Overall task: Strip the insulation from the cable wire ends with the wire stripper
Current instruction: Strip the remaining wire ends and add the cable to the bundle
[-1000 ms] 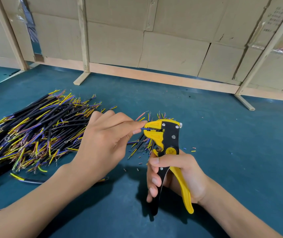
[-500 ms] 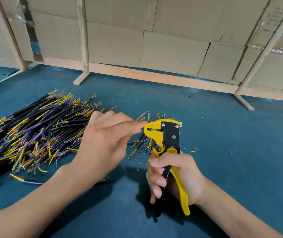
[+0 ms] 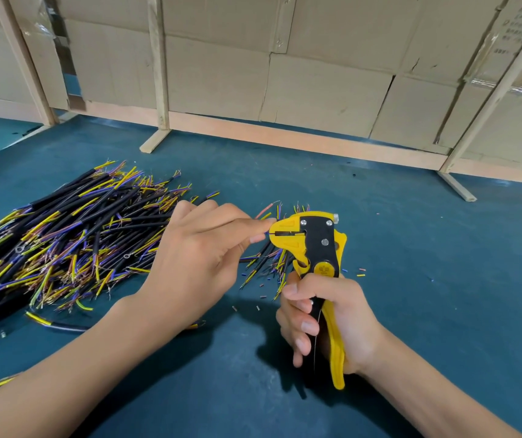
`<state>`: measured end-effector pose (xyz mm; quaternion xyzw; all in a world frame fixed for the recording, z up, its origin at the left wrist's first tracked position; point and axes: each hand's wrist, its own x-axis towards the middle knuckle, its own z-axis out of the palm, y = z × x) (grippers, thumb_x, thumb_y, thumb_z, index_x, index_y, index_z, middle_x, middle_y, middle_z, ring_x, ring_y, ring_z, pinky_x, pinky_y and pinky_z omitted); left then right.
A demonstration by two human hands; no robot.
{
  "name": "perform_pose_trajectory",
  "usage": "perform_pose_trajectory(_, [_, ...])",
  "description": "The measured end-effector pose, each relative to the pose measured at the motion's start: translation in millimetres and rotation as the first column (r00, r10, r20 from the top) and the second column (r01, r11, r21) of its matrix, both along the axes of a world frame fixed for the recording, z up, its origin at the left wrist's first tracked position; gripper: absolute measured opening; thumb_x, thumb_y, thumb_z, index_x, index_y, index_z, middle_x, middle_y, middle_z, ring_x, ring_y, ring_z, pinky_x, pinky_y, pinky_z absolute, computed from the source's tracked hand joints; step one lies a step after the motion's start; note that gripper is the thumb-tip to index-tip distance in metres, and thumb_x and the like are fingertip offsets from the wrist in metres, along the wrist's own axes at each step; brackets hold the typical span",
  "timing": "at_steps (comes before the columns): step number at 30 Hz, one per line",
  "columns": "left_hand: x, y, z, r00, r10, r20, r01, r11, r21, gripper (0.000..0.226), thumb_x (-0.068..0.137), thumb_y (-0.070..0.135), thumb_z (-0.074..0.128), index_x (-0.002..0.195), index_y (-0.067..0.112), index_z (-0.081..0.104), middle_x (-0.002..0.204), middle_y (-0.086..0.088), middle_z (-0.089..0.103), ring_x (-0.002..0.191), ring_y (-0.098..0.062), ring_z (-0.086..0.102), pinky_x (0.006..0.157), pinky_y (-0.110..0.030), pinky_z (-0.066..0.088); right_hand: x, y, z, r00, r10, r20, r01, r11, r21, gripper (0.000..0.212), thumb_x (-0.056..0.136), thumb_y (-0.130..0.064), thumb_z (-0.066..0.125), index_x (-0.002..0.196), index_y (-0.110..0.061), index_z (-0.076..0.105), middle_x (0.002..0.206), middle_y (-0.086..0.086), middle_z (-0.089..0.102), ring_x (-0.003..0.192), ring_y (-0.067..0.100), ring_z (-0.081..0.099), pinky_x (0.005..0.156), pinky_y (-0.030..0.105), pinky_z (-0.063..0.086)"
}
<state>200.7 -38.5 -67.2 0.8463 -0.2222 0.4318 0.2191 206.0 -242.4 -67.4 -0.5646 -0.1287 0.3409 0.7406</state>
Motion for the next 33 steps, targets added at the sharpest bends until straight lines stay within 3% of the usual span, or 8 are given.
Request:
perform_pose_trajectory(5, [1.5, 4.4, 0.0, 0.999, 0.04, 0.005, -0.04, 0.997, 0.06, 0.027, 0.092, 0.003, 0.065, 0.11, 0.02, 0.077, 0.095, 0.007, 0.071, 0.07, -0.028, 0.059, 0.066, -0.045, 0.037, -0.9, -1.7, -0.7, 1.0, -0.005, -0.016, 0.005, 1.0, 0.013, 0.031, 0.066, -0.023, 0.071, 0.057, -0.012, 0.043, 0.045, 0.006, 0.036, 0.037, 0.023, 0.043, 0.043, 0.029, 0.049])
perform_pose_trajectory(10, [5.5, 19.5, 2.5, 0.993, 0.118, -0.018, -0.118, 0.993, -0.022, 0.024, 0.095, 0.009, 0.062, 0.112, 0.017, 0.076, 0.093, 0.0, 0.07, 0.077, -0.031, 0.062, 0.068, -0.051, 0.041, -0.8, -3.9, -1.3, 0.998, -0.062, -0.032, 0.063, 0.998, 0.024, 0.03, 0.066, -0.025, 0.07, 0.057, -0.014, 0.045, 0.047, 0.005, 0.036, 0.039, 0.022, 0.044, 0.045, 0.032, 0.05])
perform_pose_trajectory(14, [4.4, 18.6, 2.5, 0.995, 0.097, -0.008, -0.097, 0.995, -0.033, 0.023, 0.097, 0.012, 0.06, 0.114, 0.016, 0.075, 0.092, -0.001, 0.069, 0.079, -0.03, 0.062, 0.069, -0.051, 0.043, -1.1, -1.7, -2.8, 0.997, -0.07, -0.028, 0.072, 0.991, 0.113, 0.025, 0.074, -0.022, 0.069, 0.064, -0.01, 0.049, 0.054, 0.009, 0.041, 0.048, 0.028, 0.05, 0.057, 0.043, 0.055])
perform_pose_trajectory(21, [-2.6, 3.1, 0.8, 0.994, -0.092, -0.061, 0.093, 0.996, 0.011, 0.042, 0.096, 0.006, 0.06, 0.137, 0.017, 0.058, 0.096, 0.008, 0.066, 0.078, -0.024, 0.055, 0.073, -0.049, 0.046, 3.4, -1.7, -2.8, 0.943, -0.306, 0.127, 0.254, 0.913, 0.319, 0.017, 0.085, -0.01, 0.068, 0.092, 0.005, 0.067, 0.068, 0.018, 0.053, 0.06, 0.033, 0.055, 0.068, 0.052, 0.054])
perform_pose_trajectory(25, [-5.5, -12.0, -0.3, 0.977, -0.182, -0.115, 0.184, 0.983, 0.011, 0.053, 0.097, 0.017, 0.062, 0.144, 0.019, 0.039, 0.098, 0.016, 0.071, 0.086, -0.019, 0.061, 0.077, -0.041, 0.044, 7.7, -7.1, -1.3, 0.895, -0.394, 0.21, 0.328, 0.9, 0.288, 0.032, 0.082, -0.017, 0.073, 0.097, 0.011, 0.067, 0.078, 0.023, 0.06, 0.062, 0.034, 0.057, 0.068, 0.055, 0.054])
perform_pose_trajectory(28, [-6.1, -15.3, -0.6, 0.966, -0.214, -0.142, 0.222, 0.974, 0.038, 0.051, 0.097, 0.019, 0.061, 0.143, 0.018, 0.037, 0.101, 0.015, 0.073, 0.087, -0.014, 0.06, 0.079, -0.031, 0.039, 9.6, -9.9, -1.4, 0.869, -0.426, 0.25, 0.367, 0.896, 0.249, 0.015, 0.083, -0.012, 0.073, 0.086, 0.002, 0.068, 0.075, 0.021, 0.061, 0.062, 0.034, 0.059, 0.07, 0.057, 0.054])
perform_pose_trajectory(30, [-6.9, -15.8, 0.6, 0.965, -0.219, -0.144, 0.226, 0.974, 0.032, 0.049, 0.098, 0.019, 0.059, 0.142, 0.018, 0.038, 0.101, 0.013, 0.074, 0.087, -0.015, 0.061, 0.079, -0.033, 0.042, 10.8, -11.5, -2.6, 0.859, -0.435, 0.27, 0.382, 0.896, 0.229, 0.009, 0.084, -0.009, 0.072, 0.084, -0.001, 0.067, 0.073, 0.019, 0.06, 0.061, 0.034, 0.059, 0.069, 0.054, 0.056])
perform_pose_trajectory(33, [-8.3, -16.7, 2.0, 0.968, -0.205, -0.148, 0.211, 0.977, 0.028, 0.045, 0.1, 0.018, 0.056, 0.141, 0.017, 0.038, 0.098, 0.007, 0.074, 0.085, -0.025, 0.066, 0.073, -0.043, 0.053, 11.6, -11.9, -4.1, 0.87, -0.413, 0.268, 0.363, 0.906, 0.219, 0.018, 0.085, -0.007, 0.072, 0.099, 0.002, 0.069, 0.076, 0.021, 0.062, 0.061, 0.036, 0.059, 0.067, 0.054, 0.055])
